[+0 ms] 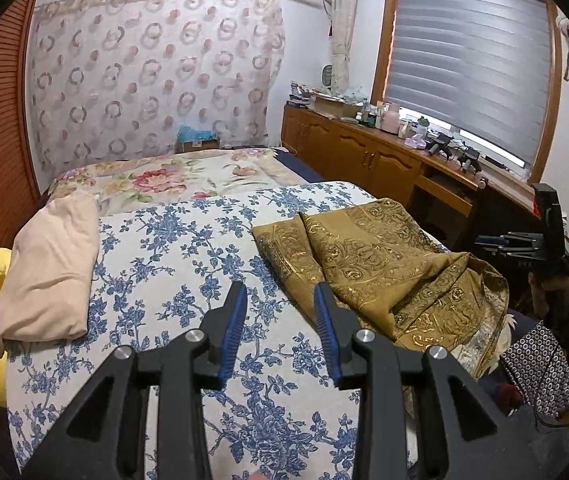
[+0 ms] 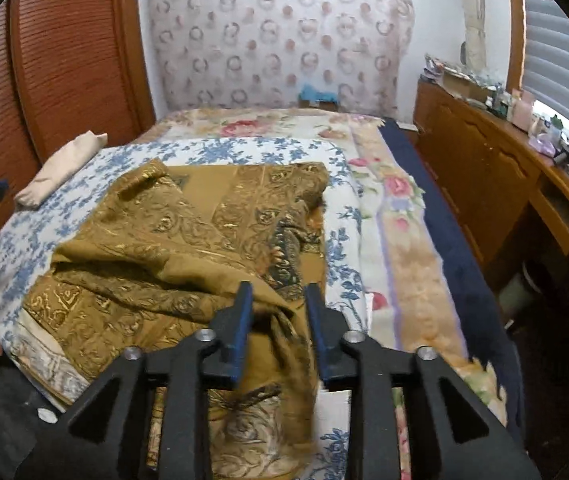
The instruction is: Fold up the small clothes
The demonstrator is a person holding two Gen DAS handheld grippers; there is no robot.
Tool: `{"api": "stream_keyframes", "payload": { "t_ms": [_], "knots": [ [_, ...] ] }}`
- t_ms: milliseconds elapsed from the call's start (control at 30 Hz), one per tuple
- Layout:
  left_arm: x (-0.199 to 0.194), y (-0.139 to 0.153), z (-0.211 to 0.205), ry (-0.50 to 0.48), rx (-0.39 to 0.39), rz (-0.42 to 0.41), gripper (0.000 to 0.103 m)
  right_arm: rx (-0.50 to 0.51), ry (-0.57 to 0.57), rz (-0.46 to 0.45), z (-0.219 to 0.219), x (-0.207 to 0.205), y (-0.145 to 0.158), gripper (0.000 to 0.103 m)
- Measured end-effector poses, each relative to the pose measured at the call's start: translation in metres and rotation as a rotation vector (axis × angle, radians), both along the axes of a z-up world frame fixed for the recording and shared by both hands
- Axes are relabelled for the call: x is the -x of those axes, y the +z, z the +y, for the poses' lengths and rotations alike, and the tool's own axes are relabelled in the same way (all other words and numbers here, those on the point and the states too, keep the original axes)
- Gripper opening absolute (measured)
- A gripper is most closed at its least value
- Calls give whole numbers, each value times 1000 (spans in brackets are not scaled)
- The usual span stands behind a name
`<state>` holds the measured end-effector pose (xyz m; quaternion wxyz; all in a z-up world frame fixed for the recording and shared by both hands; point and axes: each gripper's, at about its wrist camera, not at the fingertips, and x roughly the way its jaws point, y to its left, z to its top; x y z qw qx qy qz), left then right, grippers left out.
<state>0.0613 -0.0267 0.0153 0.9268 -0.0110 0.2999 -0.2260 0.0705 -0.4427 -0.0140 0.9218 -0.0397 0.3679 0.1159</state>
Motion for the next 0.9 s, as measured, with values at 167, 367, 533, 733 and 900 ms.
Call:
{"api": "stream_keyframes", "payload": {
  "t_ms": [167,367,533,733,900],
  "knots": [
    [1,-3,-2,7,-13,-4,33,12,23,-50,15,2,12,49],
    [2,-7,-5,6,-30,6,33,2,111,-66,54,-8,14,50],
    [1,-10,-6,9,-32,15,33,-1,187,-50,88,-16,8,50],
    [0,-14,-6,11,-37,25,34,13,277,-11,125,-26,-5,58],
    [0,-17,-6,14,-40,37,34,26,342,20,153,-32,-14,59]
  ]
}}
